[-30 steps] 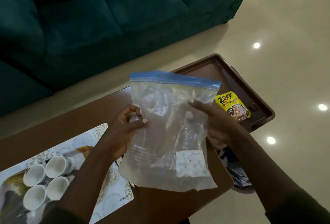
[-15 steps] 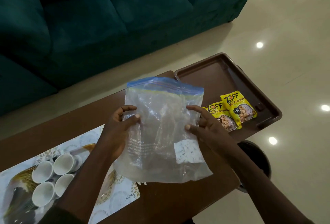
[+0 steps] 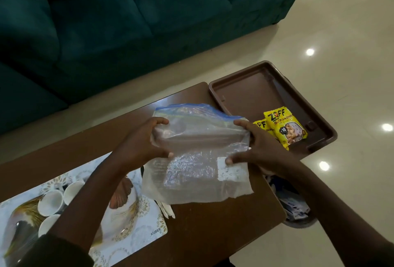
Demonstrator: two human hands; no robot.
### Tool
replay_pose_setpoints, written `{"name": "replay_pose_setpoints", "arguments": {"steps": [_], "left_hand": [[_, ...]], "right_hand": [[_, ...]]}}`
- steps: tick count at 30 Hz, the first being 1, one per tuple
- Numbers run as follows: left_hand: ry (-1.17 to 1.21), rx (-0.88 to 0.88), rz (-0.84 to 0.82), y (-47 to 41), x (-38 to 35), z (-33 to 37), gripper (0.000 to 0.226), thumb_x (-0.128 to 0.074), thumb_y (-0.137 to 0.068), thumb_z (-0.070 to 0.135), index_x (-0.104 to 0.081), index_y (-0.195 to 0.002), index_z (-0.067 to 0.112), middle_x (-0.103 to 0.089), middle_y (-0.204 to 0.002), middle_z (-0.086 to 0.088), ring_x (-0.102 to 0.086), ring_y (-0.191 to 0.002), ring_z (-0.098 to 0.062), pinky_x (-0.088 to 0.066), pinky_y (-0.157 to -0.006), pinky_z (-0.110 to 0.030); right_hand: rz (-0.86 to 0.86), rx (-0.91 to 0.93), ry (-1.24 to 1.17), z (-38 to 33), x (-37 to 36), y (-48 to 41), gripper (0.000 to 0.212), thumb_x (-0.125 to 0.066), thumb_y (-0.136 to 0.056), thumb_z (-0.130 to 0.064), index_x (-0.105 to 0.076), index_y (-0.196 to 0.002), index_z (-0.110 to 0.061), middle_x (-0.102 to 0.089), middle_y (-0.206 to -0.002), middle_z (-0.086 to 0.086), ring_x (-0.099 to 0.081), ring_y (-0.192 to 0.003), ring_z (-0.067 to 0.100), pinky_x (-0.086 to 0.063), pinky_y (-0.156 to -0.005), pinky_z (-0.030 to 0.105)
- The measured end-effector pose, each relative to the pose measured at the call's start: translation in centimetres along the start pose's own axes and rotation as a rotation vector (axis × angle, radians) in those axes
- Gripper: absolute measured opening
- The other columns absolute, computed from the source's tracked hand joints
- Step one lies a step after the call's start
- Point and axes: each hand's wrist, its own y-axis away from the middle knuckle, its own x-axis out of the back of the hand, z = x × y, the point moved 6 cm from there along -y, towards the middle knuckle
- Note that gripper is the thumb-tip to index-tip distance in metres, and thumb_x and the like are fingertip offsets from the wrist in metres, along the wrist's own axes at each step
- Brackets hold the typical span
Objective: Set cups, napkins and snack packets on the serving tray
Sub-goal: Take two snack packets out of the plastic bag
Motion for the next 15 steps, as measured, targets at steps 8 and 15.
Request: {"name": "replay_pose_setpoints", "arguments": {"steps": [8,15], "left_hand": [[-0.164,-0.096,0.377,0.2,-0.1,0.0,0.046,-0.091,-0.056,0.021,-0.046,-0.058,0.03,-0.046,-0.092,-0.003,-0.047,-0.089,-0.024,-0.041,-0.072,-0.034],[-0.05,-0.046,0.346,-0.1,-1.6,-0.1,0.03,-0.075,-0.072,0.017,-0.047,-0.061,0.013,-0.048,-0.058,0.002,-0.04,-0.054,-0.011,-0.029,-0.049,-0.027]], "right_hand": [[0.47,0.264,0.317,-1.5,2.3,-0.1,0.021,-0.086,-0.061,-0.012,-0.067,-0.068,-0.014,-0.056,-0.079,0.004,-0.053,-0.081,0.021,-0.035,-0.069,0.019],[0.244,0.206,-0.036,0.0,1.5,-0.3,0.005,-0.067,-0.07,-0.02,-0.064,-0.067,-0.021,-0.059,-0.059,-0.01,-0.055,-0.057,0.006,-0.043,-0.055,0.023]]}}
